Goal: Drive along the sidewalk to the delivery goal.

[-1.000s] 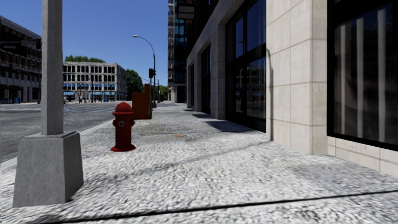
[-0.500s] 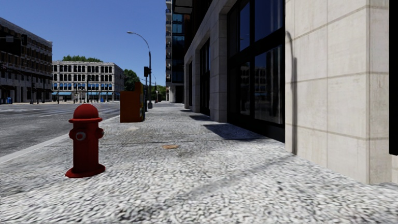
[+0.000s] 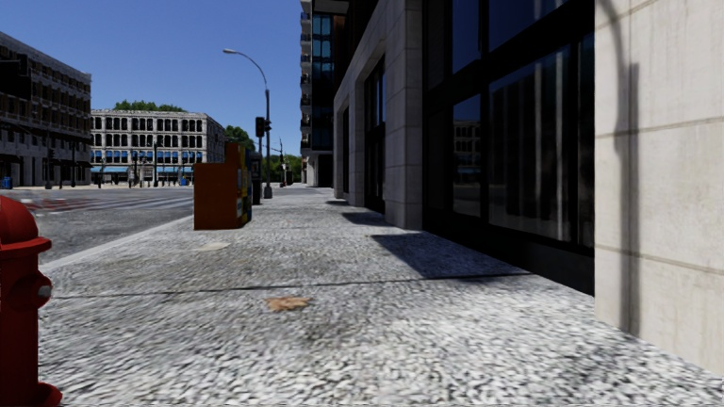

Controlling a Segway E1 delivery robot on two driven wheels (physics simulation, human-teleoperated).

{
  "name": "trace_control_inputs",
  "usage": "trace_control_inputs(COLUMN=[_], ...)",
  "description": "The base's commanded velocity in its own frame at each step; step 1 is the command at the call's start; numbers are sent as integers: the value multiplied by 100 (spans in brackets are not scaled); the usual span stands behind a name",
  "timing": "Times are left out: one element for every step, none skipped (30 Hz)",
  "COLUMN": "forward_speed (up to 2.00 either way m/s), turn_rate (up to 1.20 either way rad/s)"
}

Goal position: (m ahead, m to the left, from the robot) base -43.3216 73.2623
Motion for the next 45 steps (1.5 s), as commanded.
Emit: trace_control_inputs(forward_speed=[200,200,200,200,200,200,200,200,200,200,200,200,200,200,200,200,200,200,200,200,200,200,200,200,200,200,200,200,200,200,200,200,200,200,200,200,200,200,200,200,200,200,200,200,200], turn_rate=[18,18,19,19,20,21,21,21,21,21,21,21,21,21,21,21,21,21,21,21,21,21,21,21,21,21,21,21,21,21,21,21,21,21,21,21,21,21,21,21,21,21,21,21,21])
